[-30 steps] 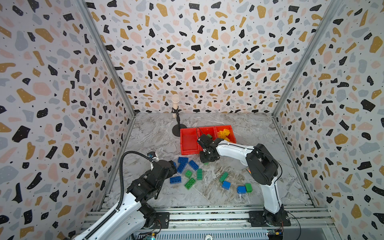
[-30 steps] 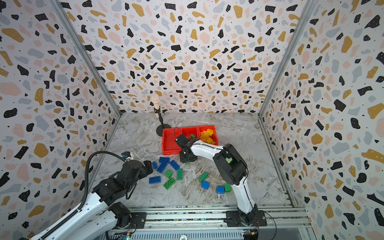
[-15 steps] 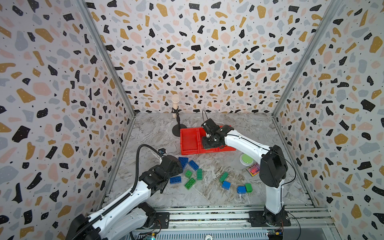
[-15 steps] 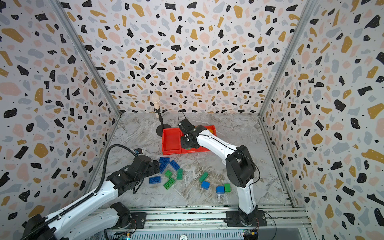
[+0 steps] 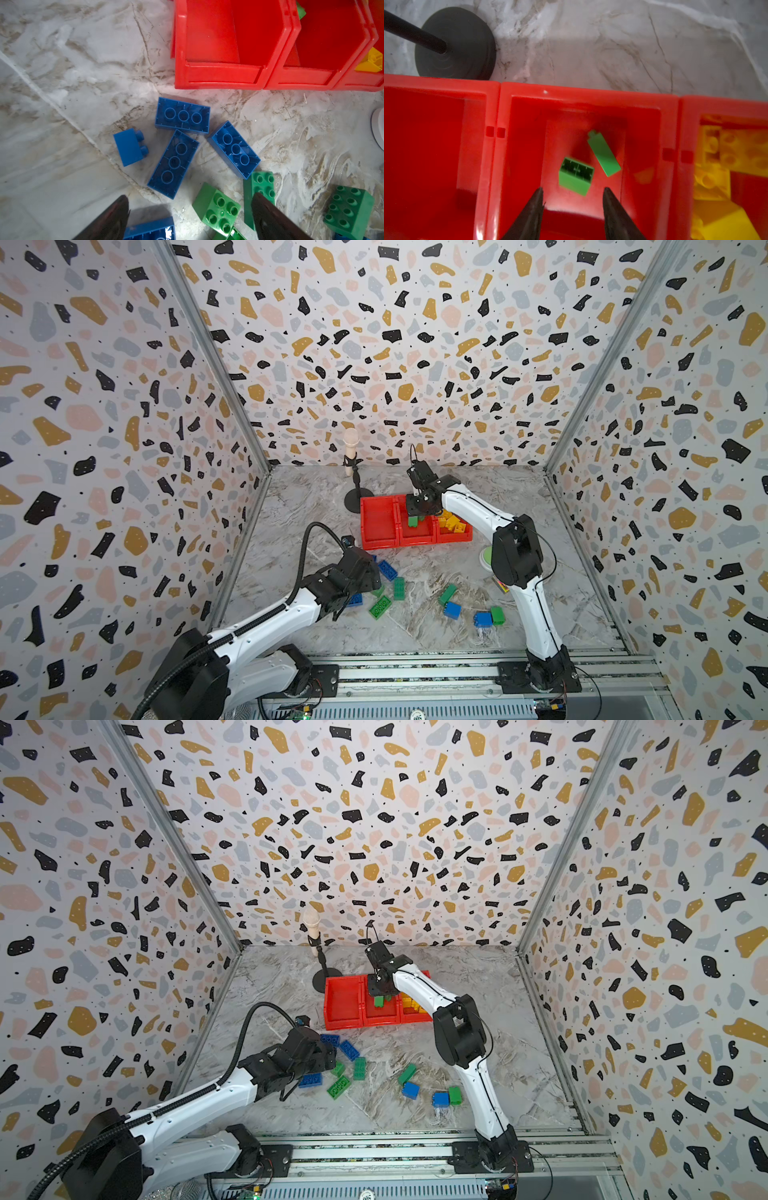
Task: Sort the legos into containers by color
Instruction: 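Release the green brick into the middle bin while the left gripper lowers, then grasp a small green brick with the left gripper while the right arm withdraws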
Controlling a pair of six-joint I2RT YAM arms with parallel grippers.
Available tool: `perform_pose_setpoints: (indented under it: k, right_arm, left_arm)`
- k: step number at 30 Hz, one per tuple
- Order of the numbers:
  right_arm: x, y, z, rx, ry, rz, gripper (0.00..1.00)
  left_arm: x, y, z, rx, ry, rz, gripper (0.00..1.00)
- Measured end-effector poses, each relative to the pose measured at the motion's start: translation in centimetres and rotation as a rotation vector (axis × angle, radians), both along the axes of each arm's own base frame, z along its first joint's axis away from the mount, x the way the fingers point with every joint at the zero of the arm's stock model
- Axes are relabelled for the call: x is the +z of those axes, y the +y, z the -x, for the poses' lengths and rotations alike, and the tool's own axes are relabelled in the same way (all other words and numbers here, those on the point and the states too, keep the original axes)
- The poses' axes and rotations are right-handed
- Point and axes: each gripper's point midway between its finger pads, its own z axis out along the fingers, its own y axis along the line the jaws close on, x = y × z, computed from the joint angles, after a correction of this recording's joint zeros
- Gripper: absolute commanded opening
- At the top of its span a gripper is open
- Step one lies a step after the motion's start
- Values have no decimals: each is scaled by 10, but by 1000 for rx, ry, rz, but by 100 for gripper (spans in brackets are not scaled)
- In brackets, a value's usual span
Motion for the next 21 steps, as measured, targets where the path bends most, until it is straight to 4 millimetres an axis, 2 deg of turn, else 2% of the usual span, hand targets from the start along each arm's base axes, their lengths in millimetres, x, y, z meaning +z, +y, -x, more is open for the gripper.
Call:
perform_pose_setpoints:
  k: [3,9,13,18,21]
  right_arm:
    - [5,3,0,24,-6,-4,74]
    - [33,-2,10,43,-29,-18,77]
    - [55,-22,33,38,-32,-18,77]
    - [82,-57,59,3,-48,-32,78]
    - [92,-78,68,-30,-56,-40,78]
  left_arm:
    - [-7,-7,2,-48,23,-35,92]
    - [-10,-23,-4,-141,30,-105,89]
    - [-17,-24,-3,-182,39,-151,82]
    - [-26,-25,-2,-229,56,-192,67]
    - [-33,-28,-2,-257,67,-202,65]
